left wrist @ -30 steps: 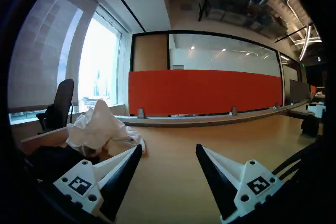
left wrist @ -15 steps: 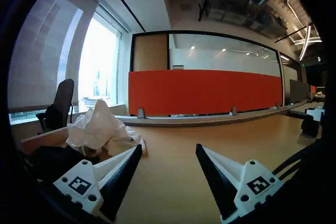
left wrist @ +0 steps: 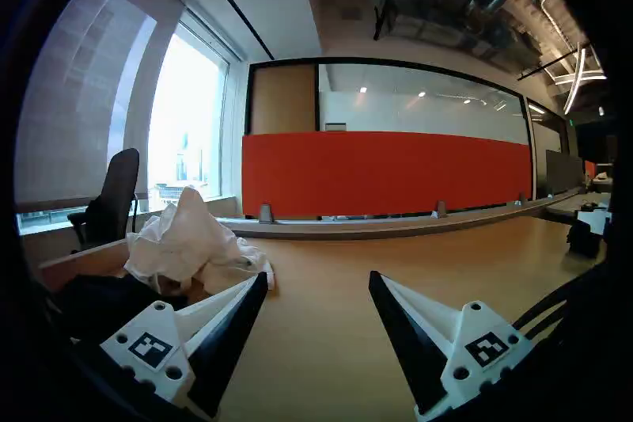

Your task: Fold towel

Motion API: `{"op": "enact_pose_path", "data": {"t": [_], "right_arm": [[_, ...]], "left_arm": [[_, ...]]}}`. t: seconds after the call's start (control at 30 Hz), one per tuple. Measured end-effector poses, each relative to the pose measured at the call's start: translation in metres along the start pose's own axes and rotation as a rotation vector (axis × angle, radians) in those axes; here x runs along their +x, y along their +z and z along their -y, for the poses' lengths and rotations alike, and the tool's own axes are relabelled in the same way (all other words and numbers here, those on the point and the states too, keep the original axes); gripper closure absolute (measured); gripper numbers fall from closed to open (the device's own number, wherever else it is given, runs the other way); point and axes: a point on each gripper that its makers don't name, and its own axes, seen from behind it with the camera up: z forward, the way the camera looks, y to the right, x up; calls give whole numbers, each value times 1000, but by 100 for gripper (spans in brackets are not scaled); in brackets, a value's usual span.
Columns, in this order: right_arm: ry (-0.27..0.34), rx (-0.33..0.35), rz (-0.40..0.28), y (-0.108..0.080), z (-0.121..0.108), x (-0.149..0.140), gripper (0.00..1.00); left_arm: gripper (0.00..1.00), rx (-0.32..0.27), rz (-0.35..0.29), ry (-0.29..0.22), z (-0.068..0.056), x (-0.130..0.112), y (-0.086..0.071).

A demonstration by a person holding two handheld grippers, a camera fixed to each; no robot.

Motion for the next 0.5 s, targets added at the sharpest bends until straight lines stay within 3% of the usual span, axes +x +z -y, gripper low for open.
{"op": "enact_pose_path", "data": {"t": [0.5], "right_arm": [[-19, 11, -4, -2, 4, 0, 0]], "left_arm": [[5, 0, 0, 0, 0, 0, 0]]}}
